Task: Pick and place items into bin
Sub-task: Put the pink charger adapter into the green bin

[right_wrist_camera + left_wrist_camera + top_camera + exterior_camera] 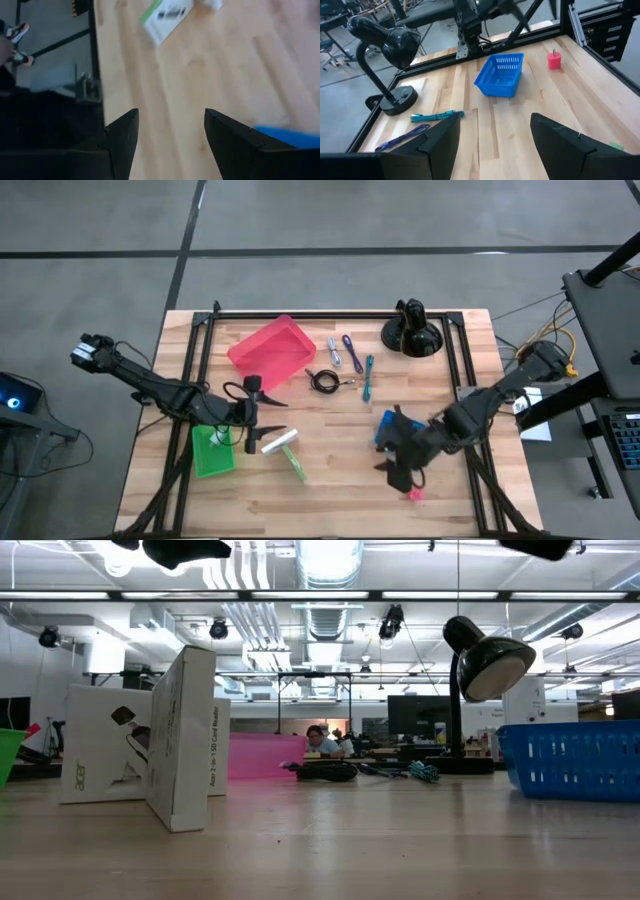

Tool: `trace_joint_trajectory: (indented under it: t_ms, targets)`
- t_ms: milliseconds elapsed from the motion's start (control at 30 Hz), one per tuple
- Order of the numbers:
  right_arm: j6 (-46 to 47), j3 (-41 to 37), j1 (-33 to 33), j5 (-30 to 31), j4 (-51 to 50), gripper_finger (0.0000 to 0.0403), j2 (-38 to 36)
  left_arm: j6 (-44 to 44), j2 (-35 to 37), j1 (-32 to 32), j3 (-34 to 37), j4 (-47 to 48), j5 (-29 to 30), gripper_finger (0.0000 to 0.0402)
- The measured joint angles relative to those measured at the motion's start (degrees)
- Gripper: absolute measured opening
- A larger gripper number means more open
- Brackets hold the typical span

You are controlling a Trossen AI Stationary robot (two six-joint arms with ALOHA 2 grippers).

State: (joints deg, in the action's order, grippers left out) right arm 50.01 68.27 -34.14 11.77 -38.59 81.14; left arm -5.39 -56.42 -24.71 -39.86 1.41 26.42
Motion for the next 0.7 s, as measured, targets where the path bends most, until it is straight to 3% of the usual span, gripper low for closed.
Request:
trace_joint_trajectory:
  t_ms: [400, 700]
  targets:
    - [12.62, -2.54, -11.11, 0.16, -1.98, 0.0212, 0.09, 0.00, 0.00, 0.00, 0.00, 1.12, 0.03, 0.0226]
    - [13.06, -4.26, -16.89, -0.11, -1.98, 0.0212, 0.09, 0.00, 0.00, 0.00, 0.07, 1.43, 0.03, 0.0226]
